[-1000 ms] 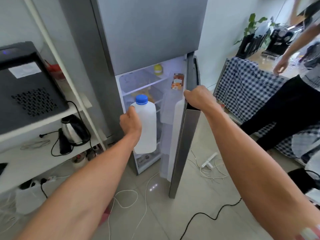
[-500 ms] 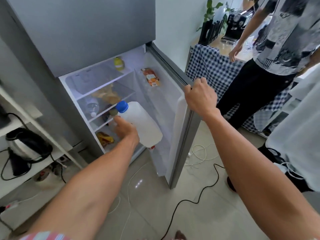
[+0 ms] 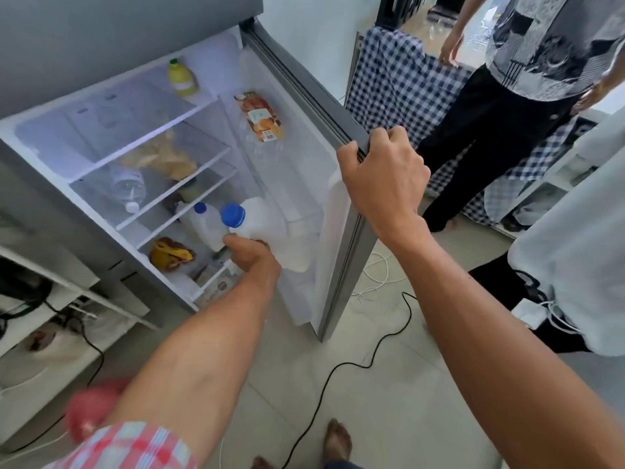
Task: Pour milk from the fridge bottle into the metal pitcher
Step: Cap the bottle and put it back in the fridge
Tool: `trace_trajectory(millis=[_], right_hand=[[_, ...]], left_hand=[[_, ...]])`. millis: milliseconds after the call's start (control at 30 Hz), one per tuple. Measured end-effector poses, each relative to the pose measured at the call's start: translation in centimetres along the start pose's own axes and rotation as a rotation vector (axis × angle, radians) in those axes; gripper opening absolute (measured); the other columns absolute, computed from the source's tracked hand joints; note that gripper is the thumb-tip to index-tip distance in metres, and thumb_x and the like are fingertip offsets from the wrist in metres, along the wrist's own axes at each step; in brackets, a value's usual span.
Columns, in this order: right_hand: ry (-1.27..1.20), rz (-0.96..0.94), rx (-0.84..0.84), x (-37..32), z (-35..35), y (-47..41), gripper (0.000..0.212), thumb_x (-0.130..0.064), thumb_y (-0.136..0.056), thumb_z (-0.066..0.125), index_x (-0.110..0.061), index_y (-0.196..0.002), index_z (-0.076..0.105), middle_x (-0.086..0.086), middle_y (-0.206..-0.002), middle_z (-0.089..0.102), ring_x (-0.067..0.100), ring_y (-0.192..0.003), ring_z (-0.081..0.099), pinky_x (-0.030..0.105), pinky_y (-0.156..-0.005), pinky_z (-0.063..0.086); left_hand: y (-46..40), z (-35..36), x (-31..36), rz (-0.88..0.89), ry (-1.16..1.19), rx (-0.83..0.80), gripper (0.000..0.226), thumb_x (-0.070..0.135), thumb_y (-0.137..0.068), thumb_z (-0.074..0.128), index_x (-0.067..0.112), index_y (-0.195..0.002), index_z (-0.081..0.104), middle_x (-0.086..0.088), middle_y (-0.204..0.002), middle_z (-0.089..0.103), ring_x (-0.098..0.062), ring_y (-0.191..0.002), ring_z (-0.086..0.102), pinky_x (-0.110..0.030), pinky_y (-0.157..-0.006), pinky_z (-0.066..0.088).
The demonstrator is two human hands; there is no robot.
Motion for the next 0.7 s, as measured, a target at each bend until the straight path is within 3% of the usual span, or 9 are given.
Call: trace_trajectory(millis=[133, 367, 567, 700], right_hand=[[-0.02, -0.018, 0.058, -0.1, 0.1, -0.2, 0.033, -0.042, -0.093, 0.049, -0.014, -0.076, 0.044, 0.002, -0.079, 0.045, 0.022, -0.057, 0.04, 0.026, -0.051, 0.015], [-0.044, -0.026, 0.075, 0.1, 0.1, -0.4, 0.034, -0.041, -0.092, 0.052, -0.013, -0.074, 0.044, 0.002, -0.079, 0.044, 0.022, -0.058, 0.041, 0.03, -0.054, 0.026], [-0.027, -0.021, 0.066, 0.2, 0.1, -0.5, 0.037, -0.042, -0.092, 0.05, -0.009, -0.077, 0.057, 0.002, -0.081, 0.046, 0.022, -0.06, 0.042, 0.028, -0.055, 0.02], [-0.031, -0.011, 0.06, 0.1, 0.0, -0.4, 0.034, -0.041, -0.092, 0.051, -0.012, -0.076, 0.051, 0.002, -0.081, 0.045, 0.022, -0.06, 0.041, 0.03, -0.057, 0.023]], left_hand=[[-0.6, 0.9, -2.0, -0.012, -0.066, 0.0, 0.035, 0.04, -0.096, 0.044, 0.021, -0.066, 0.048, 0.004, -0.052, 0.048, -0.017, -0.049, 0.042, -0.025, -0.052, 0.033], [-0.7, 2.3, -3.8, 0.044, -0.305, -0.193, 0.037, 0.035, -0.097, 0.041, 0.023, -0.062, 0.044, 0.01, -0.046, 0.045, -0.013, -0.049, 0.038, -0.027, -0.051, 0.03], [0.1, 3.8, -3.9, 0.162, -0.556, -0.325, 0.039, 0.033, -0.103, 0.04, 0.018, -0.068, 0.05, -0.002, -0.066, 0.056, -0.018, -0.06, 0.048, -0.031, -0.06, 0.041], [0.5, 3.5, -3.8, 0.202, -0.672, -0.371, 0.04, 0.024, -0.102, 0.044, 0.017, -0.065, 0.054, -0.004, -0.067, 0.059, -0.02, -0.063, 0.053, -0.03, -0.062, 0.043]])
Point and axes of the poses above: each hand's wrist, its own y-axis away from the middle knuckle, its own z-axis out of the palm, x = y × z, the point moved 7 cm from there along -y, towards the middle knuckle
